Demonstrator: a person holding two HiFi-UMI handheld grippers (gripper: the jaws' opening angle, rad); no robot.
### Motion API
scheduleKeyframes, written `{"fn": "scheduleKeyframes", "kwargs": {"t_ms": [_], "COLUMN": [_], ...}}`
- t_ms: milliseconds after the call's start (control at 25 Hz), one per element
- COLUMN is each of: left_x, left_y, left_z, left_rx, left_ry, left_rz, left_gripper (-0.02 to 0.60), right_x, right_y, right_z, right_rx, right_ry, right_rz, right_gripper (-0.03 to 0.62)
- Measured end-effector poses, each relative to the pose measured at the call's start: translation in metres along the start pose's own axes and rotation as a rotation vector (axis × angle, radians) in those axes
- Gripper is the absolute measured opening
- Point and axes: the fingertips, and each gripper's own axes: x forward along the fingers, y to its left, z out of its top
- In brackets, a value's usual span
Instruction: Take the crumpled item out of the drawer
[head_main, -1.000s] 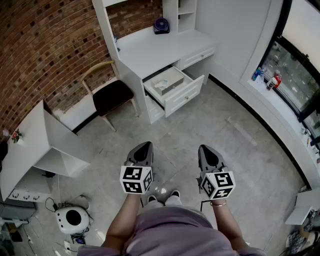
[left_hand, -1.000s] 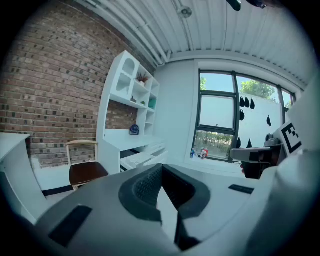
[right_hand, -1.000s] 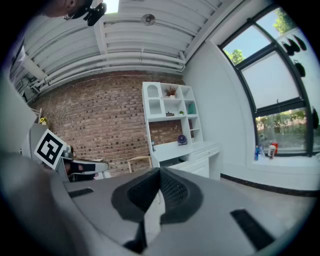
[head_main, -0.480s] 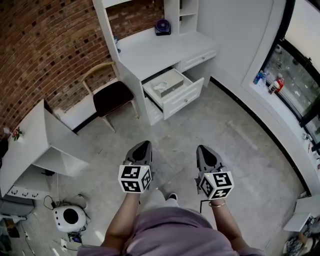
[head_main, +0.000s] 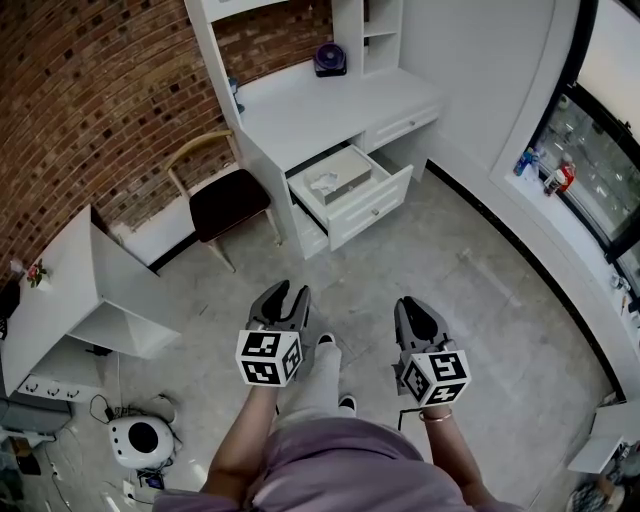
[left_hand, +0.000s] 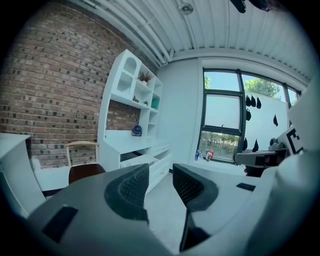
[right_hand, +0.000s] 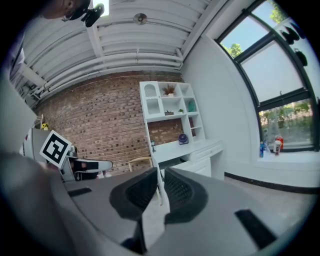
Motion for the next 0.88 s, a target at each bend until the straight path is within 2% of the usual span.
{"fn": "scheduleKeyframes", "kwargs": {"t_ms": [400, 880], "left_x": [0.080, 0.199], "left_y": [0.040, 0.113], "left_z": [0.012, 0.055], "left_rx": [-0.003, -0.005], "left_ry": [0.015, 0.024], "left_rz": [-0.009, -0.013], "left_gripper": [0.153, 0.258], "right_x": [0.069, 0.193], "right_y": [-0.034, -0.069], "right_z": [0.016, 0.051], "right_rx": [0.013, 0.048], "right_ry": [0.000, 0.005], "right_rz": [-0.027, -0.077], "right_gripper": [0.036, 0.035]}}
